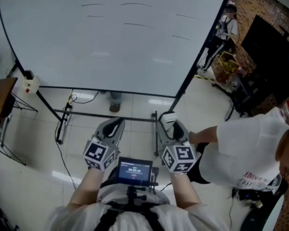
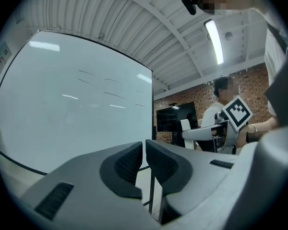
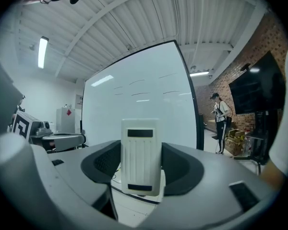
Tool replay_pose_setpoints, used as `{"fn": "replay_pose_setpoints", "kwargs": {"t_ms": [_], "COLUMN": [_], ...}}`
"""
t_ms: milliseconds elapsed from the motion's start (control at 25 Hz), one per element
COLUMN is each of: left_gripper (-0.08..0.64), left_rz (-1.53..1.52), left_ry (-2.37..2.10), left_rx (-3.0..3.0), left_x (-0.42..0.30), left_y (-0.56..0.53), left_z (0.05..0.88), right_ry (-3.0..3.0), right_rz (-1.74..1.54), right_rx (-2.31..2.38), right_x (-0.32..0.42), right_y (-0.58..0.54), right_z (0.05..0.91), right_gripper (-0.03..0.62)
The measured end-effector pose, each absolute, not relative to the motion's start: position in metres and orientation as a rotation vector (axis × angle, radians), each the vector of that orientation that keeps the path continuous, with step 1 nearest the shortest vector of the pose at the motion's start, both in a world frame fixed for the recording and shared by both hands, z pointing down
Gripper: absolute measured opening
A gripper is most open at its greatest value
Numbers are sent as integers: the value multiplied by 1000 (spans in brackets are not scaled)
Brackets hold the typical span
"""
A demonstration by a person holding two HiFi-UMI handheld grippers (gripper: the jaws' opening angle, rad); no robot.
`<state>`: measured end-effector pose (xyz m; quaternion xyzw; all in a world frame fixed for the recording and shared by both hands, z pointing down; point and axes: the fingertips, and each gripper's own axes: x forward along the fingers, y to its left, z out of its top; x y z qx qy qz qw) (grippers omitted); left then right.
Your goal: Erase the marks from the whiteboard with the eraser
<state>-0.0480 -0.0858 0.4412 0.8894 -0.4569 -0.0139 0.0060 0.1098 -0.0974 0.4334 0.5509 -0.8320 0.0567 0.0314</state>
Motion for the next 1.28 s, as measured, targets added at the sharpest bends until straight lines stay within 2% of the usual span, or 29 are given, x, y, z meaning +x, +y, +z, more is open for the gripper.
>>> {"fn": "replay_pose_setpoints", "kwargs": {"t_ms": [400,1280], "left_gripper": [5,5], "left_rz": [-32,-71], "left_ry": [-1444,-1428], "left_rx": [2780,2838], "left_x": [-48,-93], "left_y": [-55,-97], "left_z": [439,414], "right_ry": [-2582,-2568], "right_rz": [198,182], "right_rx": [1682,1693], "right_x": [108,56], "right_y": [-65,-91], "right_z": [435,436], "right_gripper": [268,267]}}
